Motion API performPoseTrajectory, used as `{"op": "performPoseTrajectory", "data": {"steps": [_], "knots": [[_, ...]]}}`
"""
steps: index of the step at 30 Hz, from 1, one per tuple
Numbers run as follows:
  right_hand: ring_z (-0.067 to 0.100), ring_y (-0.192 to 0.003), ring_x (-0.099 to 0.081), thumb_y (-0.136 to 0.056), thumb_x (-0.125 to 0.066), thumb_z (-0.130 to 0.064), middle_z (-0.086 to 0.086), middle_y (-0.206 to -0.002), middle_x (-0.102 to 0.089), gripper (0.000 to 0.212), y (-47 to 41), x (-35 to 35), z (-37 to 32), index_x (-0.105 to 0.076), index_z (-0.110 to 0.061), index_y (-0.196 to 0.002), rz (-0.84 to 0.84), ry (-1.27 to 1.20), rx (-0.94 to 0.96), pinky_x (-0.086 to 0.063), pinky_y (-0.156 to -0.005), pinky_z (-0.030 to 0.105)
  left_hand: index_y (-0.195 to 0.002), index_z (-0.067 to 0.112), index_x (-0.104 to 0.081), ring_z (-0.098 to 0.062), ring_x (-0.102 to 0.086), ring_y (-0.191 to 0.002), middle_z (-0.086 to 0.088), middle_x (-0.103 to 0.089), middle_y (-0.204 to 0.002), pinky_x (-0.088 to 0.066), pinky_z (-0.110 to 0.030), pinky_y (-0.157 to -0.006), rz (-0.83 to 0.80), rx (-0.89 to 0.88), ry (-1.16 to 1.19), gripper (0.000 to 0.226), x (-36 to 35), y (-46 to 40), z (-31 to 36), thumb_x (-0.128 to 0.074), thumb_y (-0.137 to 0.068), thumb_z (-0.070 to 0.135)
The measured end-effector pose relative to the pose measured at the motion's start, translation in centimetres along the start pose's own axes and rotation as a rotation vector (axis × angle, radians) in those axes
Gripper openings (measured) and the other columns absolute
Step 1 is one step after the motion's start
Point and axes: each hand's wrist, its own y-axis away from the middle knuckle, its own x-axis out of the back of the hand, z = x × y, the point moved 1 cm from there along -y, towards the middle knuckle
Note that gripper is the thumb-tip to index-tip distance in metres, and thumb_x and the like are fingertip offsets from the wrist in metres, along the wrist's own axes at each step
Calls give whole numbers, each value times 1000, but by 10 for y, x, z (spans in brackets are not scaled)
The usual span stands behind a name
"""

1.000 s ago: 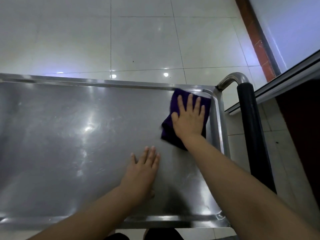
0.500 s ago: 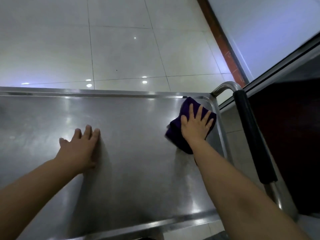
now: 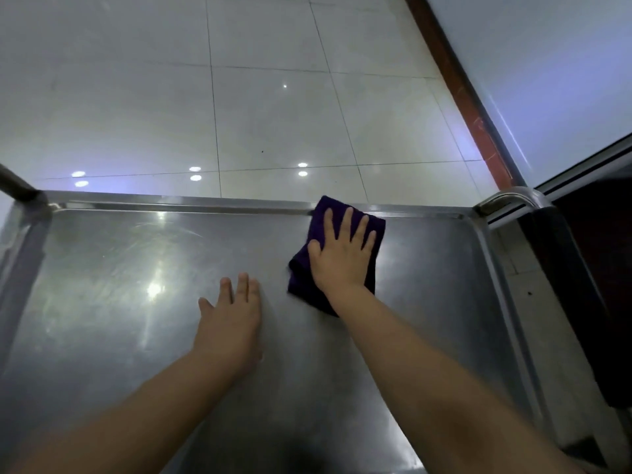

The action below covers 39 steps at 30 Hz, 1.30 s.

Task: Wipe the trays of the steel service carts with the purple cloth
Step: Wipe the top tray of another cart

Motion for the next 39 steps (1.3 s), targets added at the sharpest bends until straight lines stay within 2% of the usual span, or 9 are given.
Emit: {"op": "performPoseTrajectory", "data": {"steps": [6, 9, 11, 15, 20, 26, 30, 33, 39], "knots": [[35, -146, 16, -100, -20, -46, 9, -161, 11, 62, 10, -11, -48, 6, -28, -153, -14, 87, 399, 6, -117, 53, -152, 14, -8, -36, -1, -145, -10, 5, -159, -24, -56, -112, -28, 43, -53, 100, 1, -4, 8, -73, -78, 36], [28, -147, 16, -98, -18, -44, 4, -162, 10, 61, 9, -9, -18, 3, -32, -153, -45, 127, 589, 10, -119, 47, -152, 13, 0, -35, 3, -146, -10, 10, -159, -25, -54, -113, -47, 73, -53, 100, 6, -3, 13, -70, -83, 33], [25, -148, 14, -90, -9, -46, 0, -162, 7, 64, 8, -7, 15, 0, -34, -153, -50, 129, 635, 13, -118, 43, -152, 12, 4, -34, 5, -146, -10, 14, -159, -27, -53, -112, -59, 82, -61, 100, 9, -2, 18, -68, -85, 32], [23, -148, 10, -80, -4, -47, -1, -162, 2, 74, -6, 2, 93, -6, -36, -153, -45, 85, 485, 13, -117, 39, -151, 14, 3, -30, -2, -146, -6, 12, -159, -39, -48, -106, -53, 90, -105, 107, 14, -2, 29, -72, -79, 39], [23, -148, 12, -85, -16, -41, 0, -162, 8, 70, -23, 15, 198, -2, -34, -153, -53, 90, 276, 10, -117, 38, -150, 16, -1, -24, -12, -143, 0, 8, -159, -45, -42, -98, -22, 89, -131, 111, 17, -2, 38, -74, -72, 49], [27, -149, 5, -86, -17, -40, 4, -163, 0, 70, -7, 18, 281, -6, -30, -154, -27, 21, -44, 6, -119, 43, -151, 25, -6, -15, -16, -140, 9, 2, -159, -50, -41, -88, 37, 51, -34, 115, 17, -2, 38, -78, -65, 50], [32, -148, 5, -99, -30, -35, 9, -162, -2, 62, 32, 6, 277, -6, -27, -155, 14, -33, -258, 6, -119, 46, -153, 26, -3, -16, -11, -144, 8, 4, -160, -47, -44, -95, 62, 42, 4, 117, 14, -2, 38, -78, -66, 50], [35, -147, 5, -100, -27, -38, 11, -162, 2, 62, 49, 0, 243, -2, -26, -155, 12, -57, -352, 4, -119, 49, -153, 26, 2, -18, 0, -147, 8, 10, -160, -40, -50, -104, 47, 47, 15, 116, 12, -2, 36, -77, -70, 49], [35, -147, 9, -100, -23, -43, 12, -161, 7, 63, 58, -10, 143, 4, -26, -154, 18, -53, -258, 7, -119, 50, -152, 25, 4, -19, 3, -147, 9, 11, -159, -38, -51, -106, 48, 25, 11, 113, 7, -1, 28, -73, -74, 51]]}}
